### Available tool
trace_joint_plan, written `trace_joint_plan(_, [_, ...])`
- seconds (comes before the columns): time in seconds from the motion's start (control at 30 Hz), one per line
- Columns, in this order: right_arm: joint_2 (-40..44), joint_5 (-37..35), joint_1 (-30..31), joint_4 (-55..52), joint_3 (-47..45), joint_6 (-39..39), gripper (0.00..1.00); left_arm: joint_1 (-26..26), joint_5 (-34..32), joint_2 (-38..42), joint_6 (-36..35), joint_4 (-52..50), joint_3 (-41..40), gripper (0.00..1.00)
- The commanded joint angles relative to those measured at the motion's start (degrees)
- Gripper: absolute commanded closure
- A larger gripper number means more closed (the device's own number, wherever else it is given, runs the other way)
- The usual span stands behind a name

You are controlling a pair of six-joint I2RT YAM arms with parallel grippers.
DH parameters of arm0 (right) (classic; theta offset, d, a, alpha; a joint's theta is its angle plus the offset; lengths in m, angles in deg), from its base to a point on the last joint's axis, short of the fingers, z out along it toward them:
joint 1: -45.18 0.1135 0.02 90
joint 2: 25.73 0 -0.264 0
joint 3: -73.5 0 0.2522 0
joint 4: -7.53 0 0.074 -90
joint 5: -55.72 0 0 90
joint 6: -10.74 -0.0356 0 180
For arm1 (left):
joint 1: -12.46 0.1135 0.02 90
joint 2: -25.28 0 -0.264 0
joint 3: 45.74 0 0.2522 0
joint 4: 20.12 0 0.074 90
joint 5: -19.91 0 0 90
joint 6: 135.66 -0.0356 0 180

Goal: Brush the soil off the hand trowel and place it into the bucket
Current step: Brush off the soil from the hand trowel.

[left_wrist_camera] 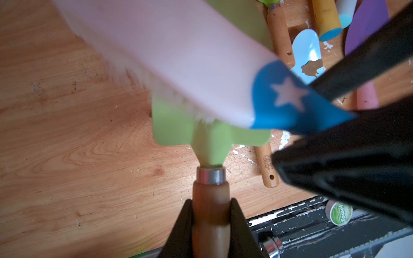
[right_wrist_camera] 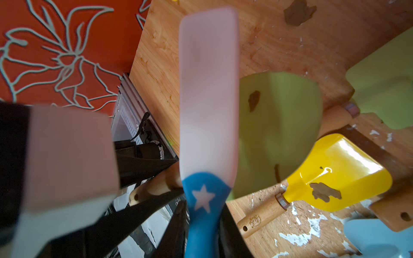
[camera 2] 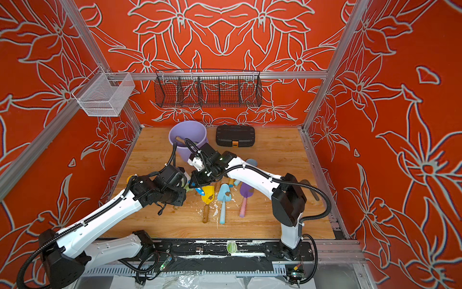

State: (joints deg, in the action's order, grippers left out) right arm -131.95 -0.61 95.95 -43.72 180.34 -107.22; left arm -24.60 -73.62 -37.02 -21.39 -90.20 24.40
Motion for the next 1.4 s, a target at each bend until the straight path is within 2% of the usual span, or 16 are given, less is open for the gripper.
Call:
trace_joint_plan(0.0, [-2.17,-2.46,0.42,-2.18,3.41,1.78,1.00,0.50,0.28,0.90,0.18,0.83,-0.31,1.00])
trace_joint_plan(0.2, [-5.22,-15.39,0.37,-8.59,6.88,5.09,1.00,1.01,0.19,1.37,0.21,0.62,-0.70,1.00])
trace_joint_plan(0.33, [-5.13,-20.88,-0.31,-9.92,7.90,6.30,1.00,1.55,0.19,2.01,0.51,0.65,-1.08,1.00])
trace_joint_plan(0.47, [-3.52,-19.25,-0.82,-7.59,7.99,6.72,1.00,2.07,-0.07,1.71,0.76,0.44,-1.04,1.00])
trace_joint_plan(0.7, [-0.26,-10.49,-0.58,-4.51,6.17,5.99,1.00,3.30,0.15,0.93,0.63,0.60,-1.40,1.00])
trace_joint_plan(1.03, [0.25,-5.94,1.44,-6.73,4.55,4.71,1.00,4.18,0.00,1.19,0.75,0.64,-1.54,1.00])
trace_joint_plan(1.37, [-6.59,-8.20,0.39,-18.07,11.58,9.54,1.00,4.36,-1.13,1.35,1.04,0.78,-1.96,1.00])
